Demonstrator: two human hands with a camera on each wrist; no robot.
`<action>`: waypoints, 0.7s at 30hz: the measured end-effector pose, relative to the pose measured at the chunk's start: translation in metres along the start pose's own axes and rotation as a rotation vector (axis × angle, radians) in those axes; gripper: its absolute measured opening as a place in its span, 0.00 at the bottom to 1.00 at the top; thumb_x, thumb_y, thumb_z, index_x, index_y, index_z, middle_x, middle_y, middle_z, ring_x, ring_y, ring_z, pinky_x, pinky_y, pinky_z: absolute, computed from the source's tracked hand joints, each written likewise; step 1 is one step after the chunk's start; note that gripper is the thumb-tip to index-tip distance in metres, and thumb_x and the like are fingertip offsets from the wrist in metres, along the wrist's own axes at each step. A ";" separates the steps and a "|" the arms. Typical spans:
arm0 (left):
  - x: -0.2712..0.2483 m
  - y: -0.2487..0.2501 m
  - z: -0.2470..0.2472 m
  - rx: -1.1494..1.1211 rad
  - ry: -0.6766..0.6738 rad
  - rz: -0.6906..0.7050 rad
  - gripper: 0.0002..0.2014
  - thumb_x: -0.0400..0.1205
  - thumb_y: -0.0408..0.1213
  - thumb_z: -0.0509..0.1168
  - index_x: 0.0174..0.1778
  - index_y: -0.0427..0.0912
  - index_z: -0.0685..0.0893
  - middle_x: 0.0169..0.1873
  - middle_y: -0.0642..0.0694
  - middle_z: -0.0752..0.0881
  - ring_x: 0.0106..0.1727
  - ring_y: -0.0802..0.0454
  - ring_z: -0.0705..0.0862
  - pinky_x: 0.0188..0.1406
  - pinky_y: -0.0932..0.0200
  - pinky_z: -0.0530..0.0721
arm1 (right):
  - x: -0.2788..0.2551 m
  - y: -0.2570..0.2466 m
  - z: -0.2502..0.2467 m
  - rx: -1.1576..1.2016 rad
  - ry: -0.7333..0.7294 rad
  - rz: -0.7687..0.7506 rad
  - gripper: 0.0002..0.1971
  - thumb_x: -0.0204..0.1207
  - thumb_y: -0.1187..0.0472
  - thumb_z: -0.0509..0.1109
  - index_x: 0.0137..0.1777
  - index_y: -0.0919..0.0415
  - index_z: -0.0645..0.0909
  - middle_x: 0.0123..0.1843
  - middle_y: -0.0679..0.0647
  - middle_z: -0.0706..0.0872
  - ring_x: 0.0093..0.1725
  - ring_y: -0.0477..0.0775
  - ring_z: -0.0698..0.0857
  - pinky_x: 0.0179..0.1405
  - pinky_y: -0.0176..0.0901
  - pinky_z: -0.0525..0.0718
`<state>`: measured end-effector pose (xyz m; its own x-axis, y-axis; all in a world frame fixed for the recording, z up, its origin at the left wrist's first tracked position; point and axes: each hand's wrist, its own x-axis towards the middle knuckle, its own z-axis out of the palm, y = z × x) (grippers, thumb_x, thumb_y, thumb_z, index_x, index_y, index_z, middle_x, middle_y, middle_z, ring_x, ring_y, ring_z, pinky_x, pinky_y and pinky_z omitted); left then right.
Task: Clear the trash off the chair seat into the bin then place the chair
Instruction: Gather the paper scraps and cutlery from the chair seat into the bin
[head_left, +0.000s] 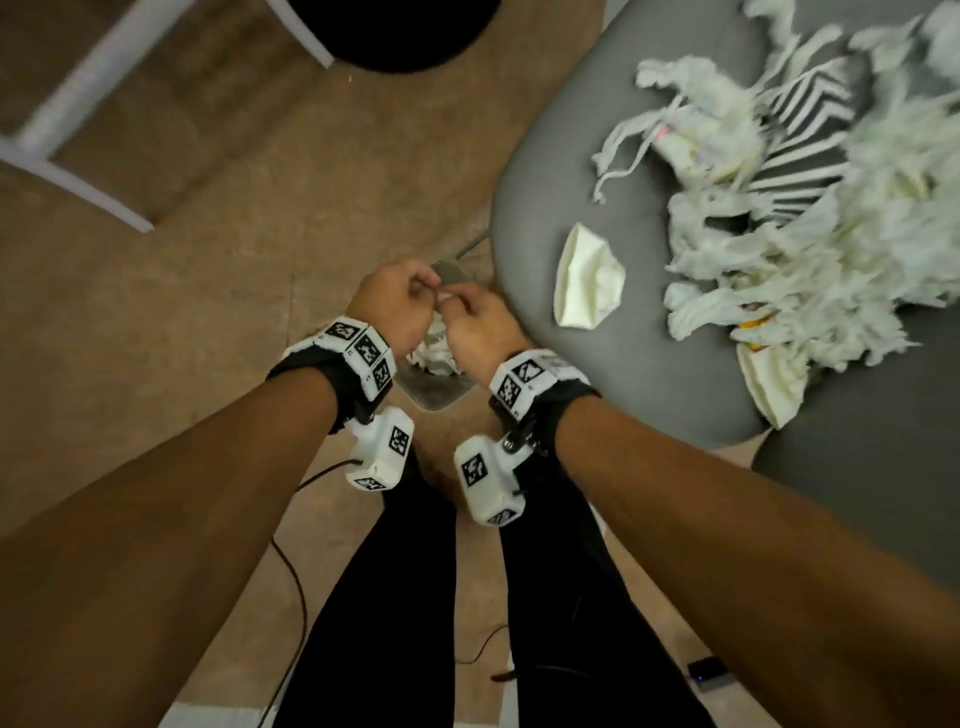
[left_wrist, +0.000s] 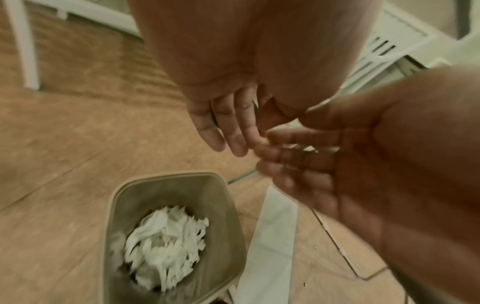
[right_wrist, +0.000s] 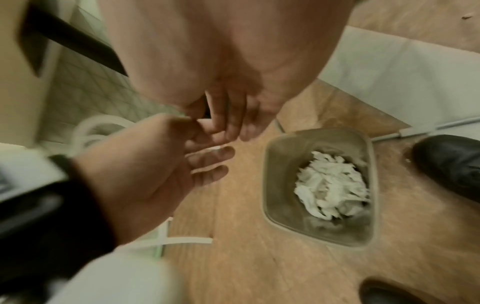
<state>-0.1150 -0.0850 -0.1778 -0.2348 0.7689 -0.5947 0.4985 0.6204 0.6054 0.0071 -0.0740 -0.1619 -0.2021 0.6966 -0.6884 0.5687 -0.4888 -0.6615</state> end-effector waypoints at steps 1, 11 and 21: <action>-0.001 0.016 -0.005 0.045 -0.020 0.075 0.08 0.80 0.34 0.65 0.51 0.48 0.86 0.45 0.46 0.90 0.46 0.47 0.88 0.48 0.54 0.86 | -0.008 -0.011 -0.009 0.021 0.043 -0.042 0.14 0.84 0.55 0.61 0.64 0.52 0.84 0.58 0.53 0.90 0.56 0.53 0.87 0.61 0.44 0.82; 0.003 0.155 0.047 0.626 -0.268 0.428 0.41 0.65 0.58 0.73 0.76 0.61 0.67 0.72 0.49 0.69 0.70 0.41 0.73 0.63 0.42 0.81 | -0.016 -0.032 -0.201 -0.162 0.484 -0.335 0.08 0.78 0.62 0.66 0.54 0.57 0.85 0.51 0.53 0.89 0.48 0.51 0.86 0.54 0.43 0.83; 0.016 0.171 0.075 0.679 -0.229 0.358 0.27 0.69 0.52 0.74 0.64 0.52 0.79 0.63 0.45 0.71 0.64 0.40 0.69 0.58 0.45 0.80 | 0.036 -0.007 -0.269 -0.772 0.398 -0.336 0.26 0.70 0.51 0.73 0.68 0.56 0.77 0.68 0.57 0.78 0.68 0.64 0.77 0.68 0.58 0.77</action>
<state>0.0289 0.0221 -0.1233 0.1765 0.8069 -0.5636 0.9274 0.0555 0.3699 0.2101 0.0952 -0.1018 -0.2451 0.9367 -0.2500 0.9317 0.1564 -0.3278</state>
